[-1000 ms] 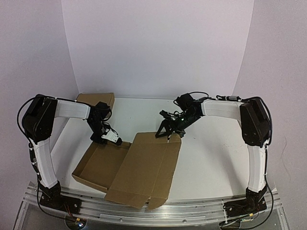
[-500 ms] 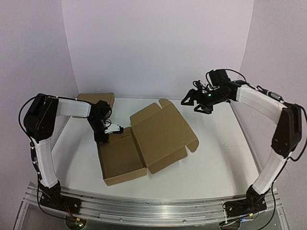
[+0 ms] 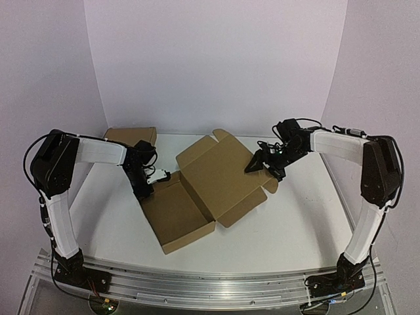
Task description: Fold the paper box
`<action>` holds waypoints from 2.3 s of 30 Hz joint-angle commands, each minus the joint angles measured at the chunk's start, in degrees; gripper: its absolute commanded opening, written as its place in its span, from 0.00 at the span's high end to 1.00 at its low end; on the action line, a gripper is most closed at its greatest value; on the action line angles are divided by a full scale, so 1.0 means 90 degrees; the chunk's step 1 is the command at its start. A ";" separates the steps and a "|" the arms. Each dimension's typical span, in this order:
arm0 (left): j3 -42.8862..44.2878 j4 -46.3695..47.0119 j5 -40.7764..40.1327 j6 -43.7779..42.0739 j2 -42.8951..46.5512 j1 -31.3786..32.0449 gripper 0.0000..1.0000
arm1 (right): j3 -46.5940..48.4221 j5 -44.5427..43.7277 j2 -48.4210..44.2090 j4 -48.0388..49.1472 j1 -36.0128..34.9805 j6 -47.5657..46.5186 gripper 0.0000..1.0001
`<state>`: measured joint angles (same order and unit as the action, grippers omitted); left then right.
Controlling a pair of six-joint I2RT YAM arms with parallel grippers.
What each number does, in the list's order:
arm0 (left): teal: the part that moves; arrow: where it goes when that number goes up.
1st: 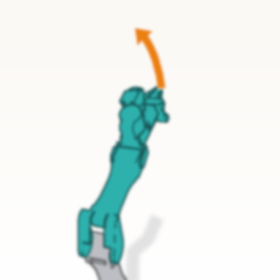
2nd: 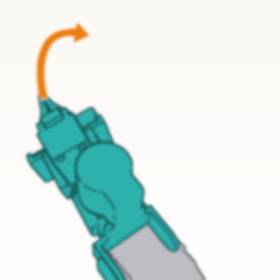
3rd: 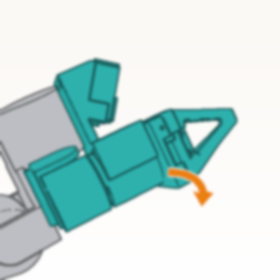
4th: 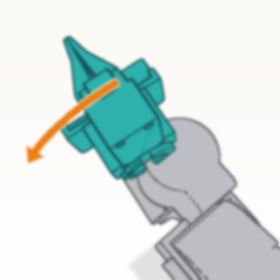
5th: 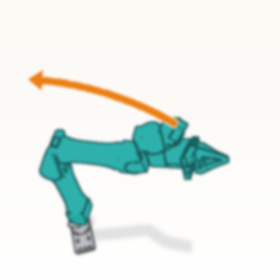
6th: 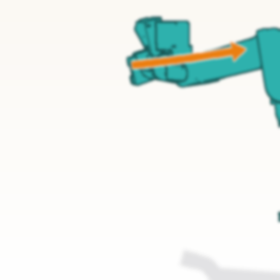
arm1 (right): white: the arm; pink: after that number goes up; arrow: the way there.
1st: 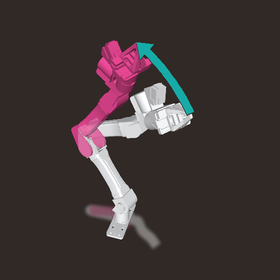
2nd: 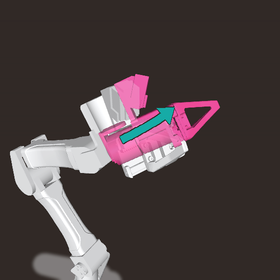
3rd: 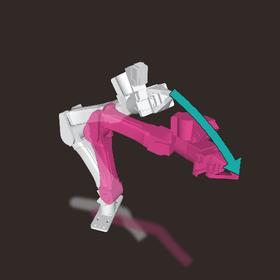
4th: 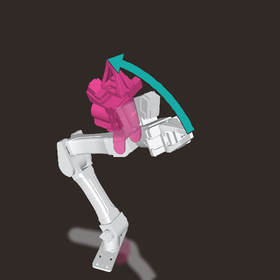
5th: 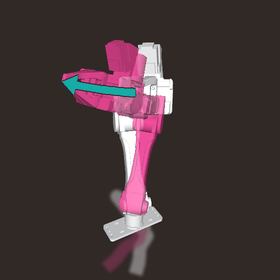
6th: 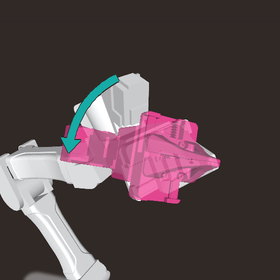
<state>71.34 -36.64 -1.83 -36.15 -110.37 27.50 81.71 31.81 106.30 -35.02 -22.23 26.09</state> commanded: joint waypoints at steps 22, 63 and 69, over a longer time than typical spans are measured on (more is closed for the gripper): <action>0.0700 -0.1258 0.4174 -0.0593 0.1365 -0.0158 0.00 | 0.1588 -0.0085 -0.0473 -0.2164 -0.0183 -0.4233 0.90; 0.2376 0.1331 0.4743 0.1809 -0.0068 -0.0595 1.00 | 0.2607 -0.2436 -0.0169 -0.2055 -0.0340 -0.2080 0.43; 0.1275 0.2142 0.4175 0.2818 0.0523 -0.0573 1.00 | 0.0358 -0.2500 -0.1725 -0.0597 -0.0427 -0.0209 0.28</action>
<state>86.99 -26.05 41.29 -19.01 -110.57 22.35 96.64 12.47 101.89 -49.42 -25.26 8.65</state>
